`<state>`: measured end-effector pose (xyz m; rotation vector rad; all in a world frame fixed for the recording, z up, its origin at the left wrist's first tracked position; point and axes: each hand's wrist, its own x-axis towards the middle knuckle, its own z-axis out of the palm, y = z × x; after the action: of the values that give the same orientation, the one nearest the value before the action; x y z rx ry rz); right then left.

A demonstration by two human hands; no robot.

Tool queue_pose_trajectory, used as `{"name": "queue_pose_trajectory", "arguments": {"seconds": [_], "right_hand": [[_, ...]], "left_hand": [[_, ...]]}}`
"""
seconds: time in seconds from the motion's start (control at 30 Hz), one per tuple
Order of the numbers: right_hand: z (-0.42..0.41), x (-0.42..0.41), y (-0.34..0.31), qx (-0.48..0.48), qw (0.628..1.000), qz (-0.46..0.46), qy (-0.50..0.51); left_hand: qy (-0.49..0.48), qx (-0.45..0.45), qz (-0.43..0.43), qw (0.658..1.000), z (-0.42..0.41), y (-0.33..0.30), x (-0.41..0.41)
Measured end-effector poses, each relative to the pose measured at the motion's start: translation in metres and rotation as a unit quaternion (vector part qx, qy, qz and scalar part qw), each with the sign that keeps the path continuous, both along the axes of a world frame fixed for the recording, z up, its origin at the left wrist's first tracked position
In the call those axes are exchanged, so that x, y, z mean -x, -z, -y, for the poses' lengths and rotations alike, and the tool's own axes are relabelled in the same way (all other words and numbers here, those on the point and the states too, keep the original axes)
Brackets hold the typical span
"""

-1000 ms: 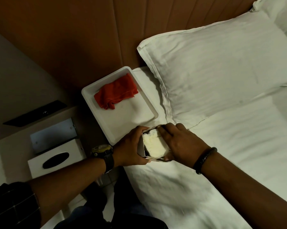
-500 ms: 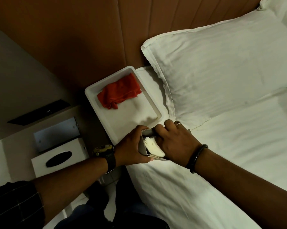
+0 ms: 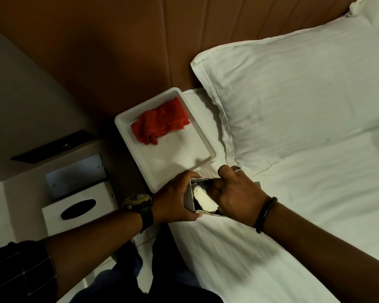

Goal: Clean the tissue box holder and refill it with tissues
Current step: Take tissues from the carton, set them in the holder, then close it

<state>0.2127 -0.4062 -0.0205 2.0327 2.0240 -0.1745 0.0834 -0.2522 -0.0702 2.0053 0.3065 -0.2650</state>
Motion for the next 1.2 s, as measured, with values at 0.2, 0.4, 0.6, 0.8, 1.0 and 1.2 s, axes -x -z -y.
{"name": "queue_pose_trajectory", "arguments": {"seconds": [0.2, 0.4, 0.6, 0.8, 1.0, 1.2], "right_hand": [[0.003, -0.013, -0.024, -0.094, 0.978, -0.176, 0.067], [-0.004, -0.046, -0.072, -0.084, 0.943, -0.278, 0.164], [-0.018, -0.086, -0.126, -0.100, 0.906, -0.340, 0.231], [-0.032, -0.118, -0.155, -0.135, 0.883, -0.369, 0.257], [-0.041, -0.123, -0.144, -0.199, 0.790, -0.501, 0.292], [-0.050, -0.102, -0.107, -0.242, 0.711, -0.563, 0.346]], "left_hand": [[-0.009, -0.011, -0.011, 1.000, -0.004, 0.004, -0.001], [-0.051, 0.047, -0.062, 0.996, -0.004, 0.007, -0.008], [-0.067, 0.117, -0.122, 0.983, -0.007, 0.013, -0.012], [-0.086, 0.197, -0.149, 0.965, 0.009, 0.018, -0.010], [-0.145, 0.287, -0.210, 0.923, 0.023, 0.034, -0.013], [-0.123, 0.185, -0.293, 0.930, 0.012, 0.037, -0.008]]}}
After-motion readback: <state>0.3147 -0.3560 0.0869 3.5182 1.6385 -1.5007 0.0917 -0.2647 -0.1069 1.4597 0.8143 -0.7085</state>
